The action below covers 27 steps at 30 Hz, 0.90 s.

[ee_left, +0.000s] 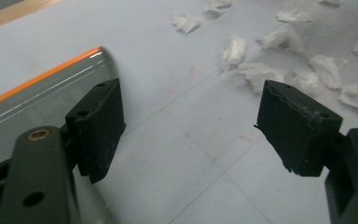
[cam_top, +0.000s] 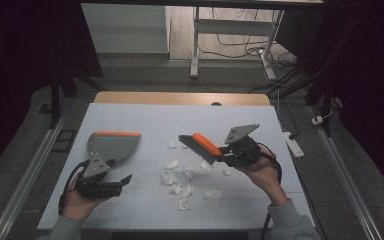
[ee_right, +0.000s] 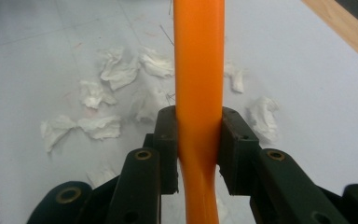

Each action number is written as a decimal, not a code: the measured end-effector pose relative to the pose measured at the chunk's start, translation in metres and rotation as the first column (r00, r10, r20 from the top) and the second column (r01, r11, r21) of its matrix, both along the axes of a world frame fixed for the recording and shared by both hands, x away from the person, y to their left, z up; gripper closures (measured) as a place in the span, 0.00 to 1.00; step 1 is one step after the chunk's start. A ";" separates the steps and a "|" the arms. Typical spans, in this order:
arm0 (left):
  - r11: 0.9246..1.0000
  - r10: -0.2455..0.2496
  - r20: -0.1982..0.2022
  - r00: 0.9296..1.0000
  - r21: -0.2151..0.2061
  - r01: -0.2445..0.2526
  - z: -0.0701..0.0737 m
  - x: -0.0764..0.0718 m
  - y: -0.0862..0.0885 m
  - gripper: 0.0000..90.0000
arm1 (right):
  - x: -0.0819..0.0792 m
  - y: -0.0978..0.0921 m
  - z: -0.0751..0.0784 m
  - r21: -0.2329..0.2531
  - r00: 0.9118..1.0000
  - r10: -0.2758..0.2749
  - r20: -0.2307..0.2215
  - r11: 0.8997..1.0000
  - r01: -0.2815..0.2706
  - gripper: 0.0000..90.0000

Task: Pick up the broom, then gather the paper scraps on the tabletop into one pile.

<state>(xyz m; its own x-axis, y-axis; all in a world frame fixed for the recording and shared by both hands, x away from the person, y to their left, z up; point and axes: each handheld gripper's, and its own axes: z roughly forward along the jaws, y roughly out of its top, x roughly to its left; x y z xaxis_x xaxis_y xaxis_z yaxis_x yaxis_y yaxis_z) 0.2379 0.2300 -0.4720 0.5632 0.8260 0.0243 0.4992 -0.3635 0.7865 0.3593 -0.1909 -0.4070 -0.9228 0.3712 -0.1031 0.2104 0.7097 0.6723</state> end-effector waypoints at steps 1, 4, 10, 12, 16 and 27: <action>1.000 0.011 0.000 1.000 -0.001 -0.011 -0.002 0.001 0.002 0.27 | 0.001 -0.002 0.000 0.003 1.000 -0.011 0.003 1.000 0.011 0.79; 1.000 0.020 -0.016 1.000 -0.010 -0.020 -0.008 0.004 0.007 0.27 | 0.002 -0.007 0.002 0.011 0.999 -0.048 0.006 0.999 0.048 0.79; 0.999 0.020 -0.032 0.999 -0.036 -0.021 -0.012 0.008 0.009 0.28 | 0.006 -0.017 0.003 0.013 0.996 -0.086 0.015 0.996 0.086 0.79; 0.999 0.017 -0.028 0.999 -0.029 -0.018 -0.012 0.008 0.008 0.28 | 0.007 -0.021 0.004 0.020 0.995 -0.102 0.020 0.995 0.102 0.79; 1.000 0.018 -0.022 1.000 -0.015 -0.019 -0.013 0.008 0.008 0.28 | 0.010 -0.028 0.004 0.025 0.990 -0.141 0.015 0.990 0.141 0.79; 1.000 0.023 -0.032 0.999 -0.009 -0.023 -0.020 0.010 0.009 0.28 | 0.020 -0.059 0.011 -0.030 0.945 -0.324 0.049 0.945 0.326 0.79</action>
<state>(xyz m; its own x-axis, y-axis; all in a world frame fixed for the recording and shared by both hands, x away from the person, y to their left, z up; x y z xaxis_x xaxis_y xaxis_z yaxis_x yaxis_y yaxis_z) 0.2482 0.2389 -0.4921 0.5442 0.8390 -0.0015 0.5324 -0.3439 0.7735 0.3797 -0.2502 -0.3963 -0.7472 0.6451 -0.1598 0.4050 0.6326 0.6601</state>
